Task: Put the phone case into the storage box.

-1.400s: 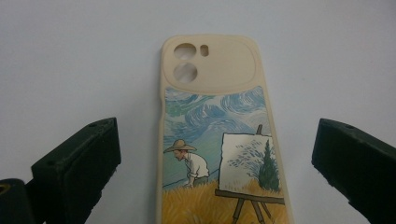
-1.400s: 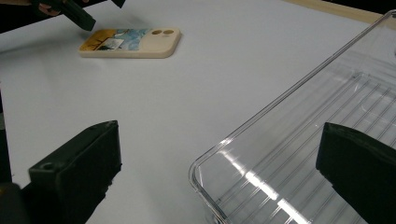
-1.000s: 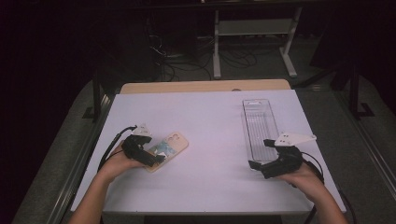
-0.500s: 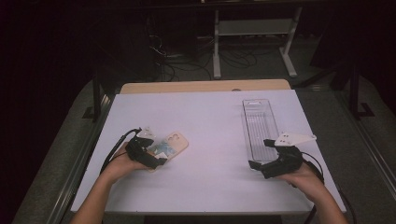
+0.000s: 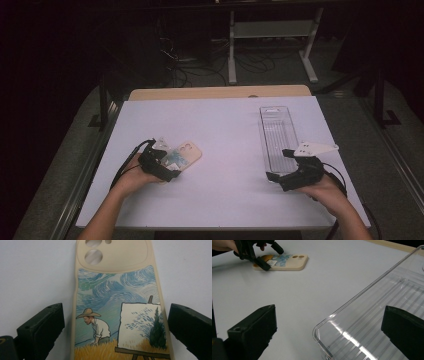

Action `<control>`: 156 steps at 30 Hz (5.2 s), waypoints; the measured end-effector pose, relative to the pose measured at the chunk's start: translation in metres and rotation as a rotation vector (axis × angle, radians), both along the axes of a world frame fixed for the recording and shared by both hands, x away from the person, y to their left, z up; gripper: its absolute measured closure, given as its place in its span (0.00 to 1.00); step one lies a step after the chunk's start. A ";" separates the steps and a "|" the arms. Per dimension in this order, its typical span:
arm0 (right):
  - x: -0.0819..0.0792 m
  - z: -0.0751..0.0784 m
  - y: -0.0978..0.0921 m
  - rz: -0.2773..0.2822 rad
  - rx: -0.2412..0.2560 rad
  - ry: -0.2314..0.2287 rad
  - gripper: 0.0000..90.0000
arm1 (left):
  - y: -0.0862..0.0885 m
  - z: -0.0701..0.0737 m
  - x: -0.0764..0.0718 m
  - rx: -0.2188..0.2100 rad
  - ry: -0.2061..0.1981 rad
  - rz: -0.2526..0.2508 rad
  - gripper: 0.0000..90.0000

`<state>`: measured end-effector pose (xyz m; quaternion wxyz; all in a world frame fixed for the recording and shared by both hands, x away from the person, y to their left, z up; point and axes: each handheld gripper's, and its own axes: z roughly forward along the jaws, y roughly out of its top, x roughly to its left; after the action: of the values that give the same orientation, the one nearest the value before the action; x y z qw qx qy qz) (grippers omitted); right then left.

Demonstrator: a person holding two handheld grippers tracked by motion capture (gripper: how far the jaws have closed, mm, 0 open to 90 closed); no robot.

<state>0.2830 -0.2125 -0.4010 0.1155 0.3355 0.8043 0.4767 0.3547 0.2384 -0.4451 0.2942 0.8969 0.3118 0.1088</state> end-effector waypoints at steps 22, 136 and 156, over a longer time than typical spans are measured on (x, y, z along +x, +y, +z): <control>0.000 0.000 0.000 0.000 -0.002 -0.002 0.00 | -0.001 -0.004 0.002 -0.028 0.005 -0.017 0.01; 0.001 0.000 -0.001 0.002 0.008 -0.001 0.00 | -0.023 0.057 0.001 -0.155 -0.009 -0.227 0.12; 0.001 0.000 -0.001 0.000 0.011 0.003 0.00 | -0.047 0.078 0.006 -0.165 -0.016 -0.355 0.12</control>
<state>0.2836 -0.2139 -0.4013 0.1125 0.3368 0.8019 0.4805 0.3604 0.1913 -0.3672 0.3836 0.9098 0.1544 0.0362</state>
